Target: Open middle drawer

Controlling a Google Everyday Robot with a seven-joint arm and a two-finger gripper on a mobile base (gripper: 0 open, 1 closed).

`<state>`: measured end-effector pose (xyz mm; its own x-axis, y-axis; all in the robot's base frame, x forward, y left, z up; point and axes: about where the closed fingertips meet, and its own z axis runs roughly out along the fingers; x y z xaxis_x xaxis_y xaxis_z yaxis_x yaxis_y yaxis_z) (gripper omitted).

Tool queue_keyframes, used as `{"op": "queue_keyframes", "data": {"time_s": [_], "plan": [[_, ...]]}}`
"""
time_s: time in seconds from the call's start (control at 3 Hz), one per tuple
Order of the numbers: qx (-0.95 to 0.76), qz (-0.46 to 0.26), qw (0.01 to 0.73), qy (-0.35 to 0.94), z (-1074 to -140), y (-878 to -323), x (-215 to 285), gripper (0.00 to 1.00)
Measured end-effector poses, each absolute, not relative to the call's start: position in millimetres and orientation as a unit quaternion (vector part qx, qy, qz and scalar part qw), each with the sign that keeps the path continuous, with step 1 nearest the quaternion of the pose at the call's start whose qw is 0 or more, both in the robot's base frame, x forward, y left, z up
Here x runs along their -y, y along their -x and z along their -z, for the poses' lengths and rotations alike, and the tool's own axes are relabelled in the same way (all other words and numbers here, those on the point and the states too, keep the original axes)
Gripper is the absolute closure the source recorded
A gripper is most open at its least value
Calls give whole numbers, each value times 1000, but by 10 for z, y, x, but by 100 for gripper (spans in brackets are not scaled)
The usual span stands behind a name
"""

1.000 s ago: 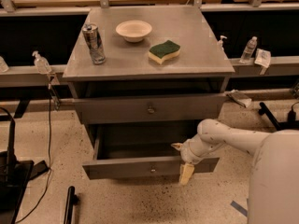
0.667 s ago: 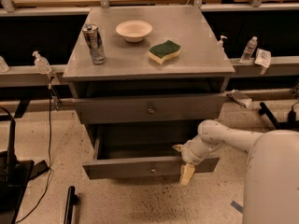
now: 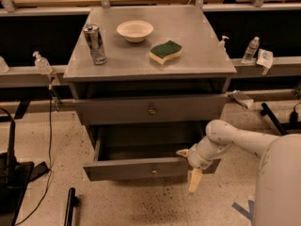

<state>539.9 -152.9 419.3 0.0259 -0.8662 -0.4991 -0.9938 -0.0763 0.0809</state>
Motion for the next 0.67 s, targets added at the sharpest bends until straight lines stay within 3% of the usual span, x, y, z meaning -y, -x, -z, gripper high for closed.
{"op": "queue_keyframes", "data": {"time_s": [0.67], "plan": [[-679,-226,83,694,-4324,-4993,1813,0]]}}
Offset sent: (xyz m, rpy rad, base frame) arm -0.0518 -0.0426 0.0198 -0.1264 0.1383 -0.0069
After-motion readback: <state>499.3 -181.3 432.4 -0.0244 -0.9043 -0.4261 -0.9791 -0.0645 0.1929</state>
